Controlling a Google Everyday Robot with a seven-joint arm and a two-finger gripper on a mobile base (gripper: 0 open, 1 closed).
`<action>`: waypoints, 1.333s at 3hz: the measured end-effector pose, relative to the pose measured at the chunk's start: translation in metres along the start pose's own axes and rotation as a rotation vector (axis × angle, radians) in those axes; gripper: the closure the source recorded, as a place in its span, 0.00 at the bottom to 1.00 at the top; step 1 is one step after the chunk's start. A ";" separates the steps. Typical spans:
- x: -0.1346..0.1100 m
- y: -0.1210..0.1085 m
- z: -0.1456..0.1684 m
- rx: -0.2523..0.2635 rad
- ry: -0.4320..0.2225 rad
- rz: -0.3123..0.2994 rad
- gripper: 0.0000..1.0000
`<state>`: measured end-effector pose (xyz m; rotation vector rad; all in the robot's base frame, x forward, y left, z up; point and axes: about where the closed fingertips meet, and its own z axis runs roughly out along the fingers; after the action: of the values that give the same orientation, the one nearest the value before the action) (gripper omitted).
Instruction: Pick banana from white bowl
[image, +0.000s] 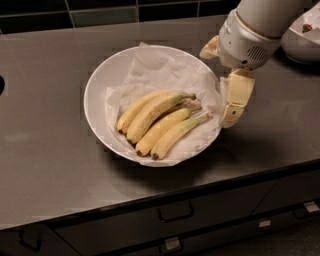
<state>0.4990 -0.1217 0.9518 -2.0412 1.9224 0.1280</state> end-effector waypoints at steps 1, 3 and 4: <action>-0.035 -0.004 0.013 -0.050 -0.015 -0.107 0.00; -0.081 -0.005 0.037 -0.137 -0.055 -0.241 0.30; -0.092 -0.002 0.046 -0.168 -0.069 -0.273 0.31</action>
Offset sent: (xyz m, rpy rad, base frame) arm -0.0028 0.0971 -0.0130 -0.0134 0.1086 0.3366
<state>0.5003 -0.0202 0.9352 -2.3536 1.6221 0.2980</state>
